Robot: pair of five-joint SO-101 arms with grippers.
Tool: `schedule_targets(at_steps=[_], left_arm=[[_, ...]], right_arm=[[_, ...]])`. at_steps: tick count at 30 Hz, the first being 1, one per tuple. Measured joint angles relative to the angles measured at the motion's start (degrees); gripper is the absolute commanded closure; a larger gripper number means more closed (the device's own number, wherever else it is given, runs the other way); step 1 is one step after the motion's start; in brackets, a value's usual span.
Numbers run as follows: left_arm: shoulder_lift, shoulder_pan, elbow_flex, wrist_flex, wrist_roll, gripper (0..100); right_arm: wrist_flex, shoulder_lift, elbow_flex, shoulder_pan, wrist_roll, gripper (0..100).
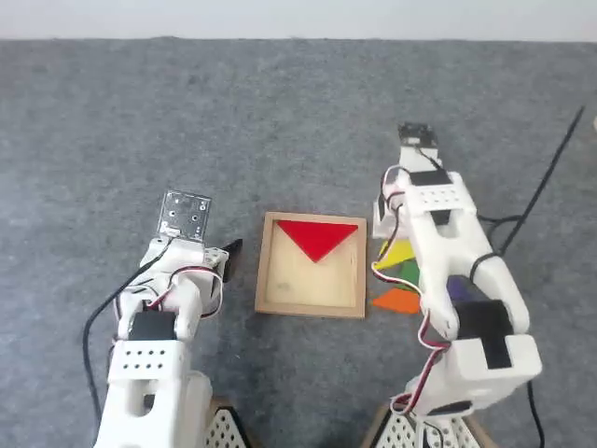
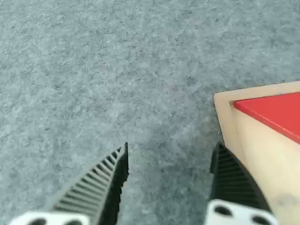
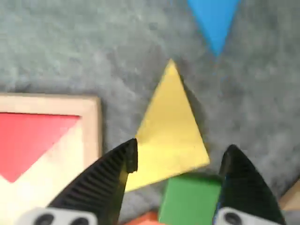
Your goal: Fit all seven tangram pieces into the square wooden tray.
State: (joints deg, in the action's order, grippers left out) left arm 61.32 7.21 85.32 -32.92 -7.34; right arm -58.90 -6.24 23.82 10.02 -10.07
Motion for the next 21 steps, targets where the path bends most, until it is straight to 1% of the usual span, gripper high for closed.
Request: schedule_targets(at_steps=[3,8,13,18,19,21], left_arm=[[0.0,0.0,0.0,0.0,0.0,72],[0.0,0.0,0.0,0.0,0.0,72],[0.0,0.0,0.0,0.0,0.0,72],[0.0,0.0,0.0,0.0,0.0,72],[0.0,0.0,0.0,0.0,0.0,72],[0.0,0.0,0.0,0.0,0.0,72]], right_arm=[[0.0,0.1,1.5,-0.3,-2.7,70.4],[0.4,-2.6,1.3,1.4,-3.9,70.5],[0.0,-8.6,-3.6,2.6,-5.6,70.6],[-3.5,-13.2,-8.8,3.0,-6.0,70.8],[-3.7,-13.5,-9.1,3.0,-6.0,71.7],[-3.9,-13.6,-9.3,3.1,-6.1,77.7]])
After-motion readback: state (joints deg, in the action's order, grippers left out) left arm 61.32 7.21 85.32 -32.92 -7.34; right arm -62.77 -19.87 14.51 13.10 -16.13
